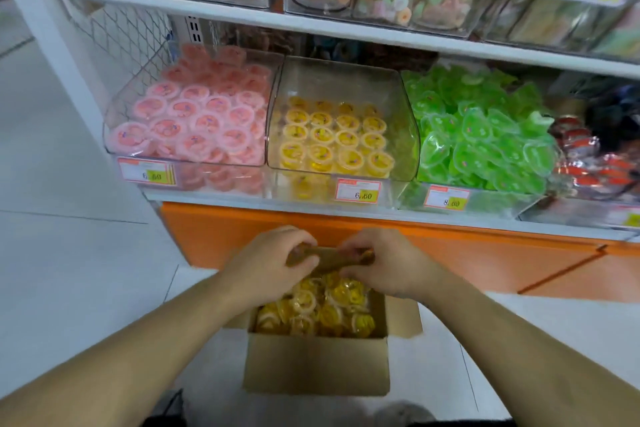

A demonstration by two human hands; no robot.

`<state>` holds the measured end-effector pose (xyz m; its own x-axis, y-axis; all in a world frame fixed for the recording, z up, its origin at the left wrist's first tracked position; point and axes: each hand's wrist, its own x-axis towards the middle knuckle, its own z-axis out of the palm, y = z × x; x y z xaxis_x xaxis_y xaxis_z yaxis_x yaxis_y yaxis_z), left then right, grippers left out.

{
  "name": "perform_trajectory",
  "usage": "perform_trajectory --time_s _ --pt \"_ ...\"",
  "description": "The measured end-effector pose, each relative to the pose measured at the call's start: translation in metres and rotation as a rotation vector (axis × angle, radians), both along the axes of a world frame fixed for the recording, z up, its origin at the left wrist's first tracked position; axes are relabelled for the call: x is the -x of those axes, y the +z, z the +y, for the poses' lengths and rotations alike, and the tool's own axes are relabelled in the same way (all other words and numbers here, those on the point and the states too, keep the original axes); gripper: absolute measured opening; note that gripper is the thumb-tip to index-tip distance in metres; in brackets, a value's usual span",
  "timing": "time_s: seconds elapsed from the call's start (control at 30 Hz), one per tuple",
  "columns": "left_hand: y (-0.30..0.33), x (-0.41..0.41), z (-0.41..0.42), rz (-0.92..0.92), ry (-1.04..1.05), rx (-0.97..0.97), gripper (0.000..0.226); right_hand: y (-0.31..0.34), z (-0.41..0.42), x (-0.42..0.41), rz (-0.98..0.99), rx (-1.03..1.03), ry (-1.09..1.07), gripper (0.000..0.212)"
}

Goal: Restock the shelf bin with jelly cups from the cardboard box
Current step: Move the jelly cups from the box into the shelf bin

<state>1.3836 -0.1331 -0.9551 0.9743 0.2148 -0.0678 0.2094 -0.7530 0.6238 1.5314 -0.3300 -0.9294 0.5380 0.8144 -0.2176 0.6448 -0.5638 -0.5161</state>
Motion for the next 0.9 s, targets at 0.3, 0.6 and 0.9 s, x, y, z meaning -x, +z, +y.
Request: perform_trajectory --time_s 0.3,0.6,0.9 --pt "-0.109 -0.002 0.003 0.242 0.134 0.175 0.075 -0.107 0.000 0.000 0.212 0.238 -0.068 0.057" --pt "-0.199 -0.031 -0.012 0.440 0.028 0.103 0.076 -0.194 0.008 -0.008 0.163 0.367 -0.050 0.060" --pt "-0.223 -0.038 -0.012 0.340 0.026 0.085 0.059 -0.186 0.016 -0.011 0.268 0.438 -0.029 0.059"
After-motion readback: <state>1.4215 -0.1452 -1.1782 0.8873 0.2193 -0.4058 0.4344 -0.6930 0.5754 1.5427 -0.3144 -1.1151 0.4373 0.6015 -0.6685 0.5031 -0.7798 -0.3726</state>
